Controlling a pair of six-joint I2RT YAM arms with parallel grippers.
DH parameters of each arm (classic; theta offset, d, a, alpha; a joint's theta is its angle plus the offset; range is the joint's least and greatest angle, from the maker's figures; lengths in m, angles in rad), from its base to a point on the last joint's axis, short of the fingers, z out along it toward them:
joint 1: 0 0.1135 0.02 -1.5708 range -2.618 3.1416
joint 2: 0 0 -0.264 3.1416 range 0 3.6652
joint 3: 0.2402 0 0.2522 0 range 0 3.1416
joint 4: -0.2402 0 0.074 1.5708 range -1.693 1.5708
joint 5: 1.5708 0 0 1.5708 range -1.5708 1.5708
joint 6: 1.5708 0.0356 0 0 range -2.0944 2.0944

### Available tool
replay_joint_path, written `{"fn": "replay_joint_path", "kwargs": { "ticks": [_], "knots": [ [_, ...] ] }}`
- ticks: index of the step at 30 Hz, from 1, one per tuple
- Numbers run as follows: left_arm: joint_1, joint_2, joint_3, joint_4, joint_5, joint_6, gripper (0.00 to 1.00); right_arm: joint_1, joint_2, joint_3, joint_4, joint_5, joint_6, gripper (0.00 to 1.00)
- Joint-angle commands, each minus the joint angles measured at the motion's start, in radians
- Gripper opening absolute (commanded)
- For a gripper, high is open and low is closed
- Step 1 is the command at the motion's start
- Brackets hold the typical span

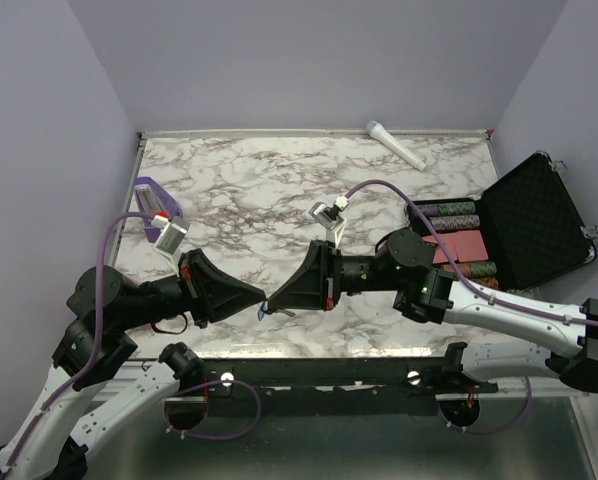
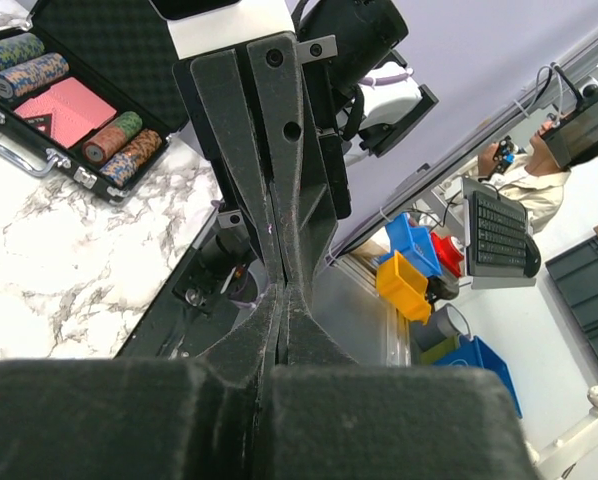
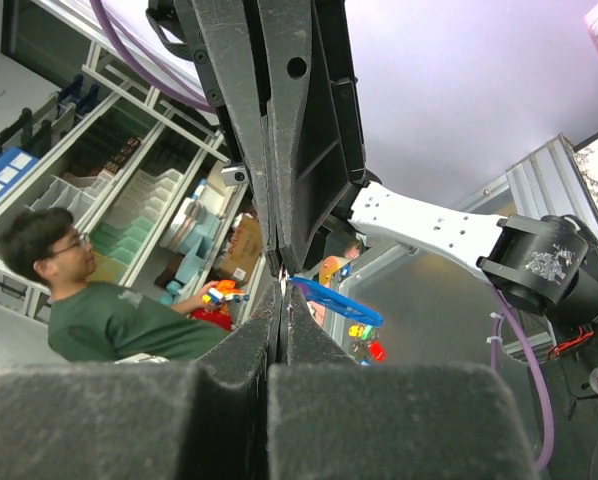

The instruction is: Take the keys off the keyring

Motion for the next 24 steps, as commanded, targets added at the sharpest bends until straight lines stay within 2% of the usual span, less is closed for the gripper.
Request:
{"fn": "replay_joint_path", "kwargs": {
  "ticks": [1, 7, 16, 24],
  "knots": [
    [-0.002, 0.008, 0.023, -0.053, 0.007, 0.023, 0.0, -0.004, 0.004, 0.031, 0.036, -0.026, 0.002, 0.01],
    [-0.002, 0.016, 0.03, -0.093, 0.028, 0.043, 0.0, -0.002, 0.018, 0.056, 0.001, -0.046, -0.005, 0.01],
    [-0.002, 0.06, 0.099, -0.231, 0.139, 0.141, 0.0, -0.004, 0.03, 0.123, -0.137, -0.089, -0.071, 0.01],
    [-0.003, 0.094, 0.112, -0.271, 0.197, 0.194, 0.0, -0.002, 0.047, 0.148, -0.201, -0.125, -0.087, 0.01]
  ]
}}
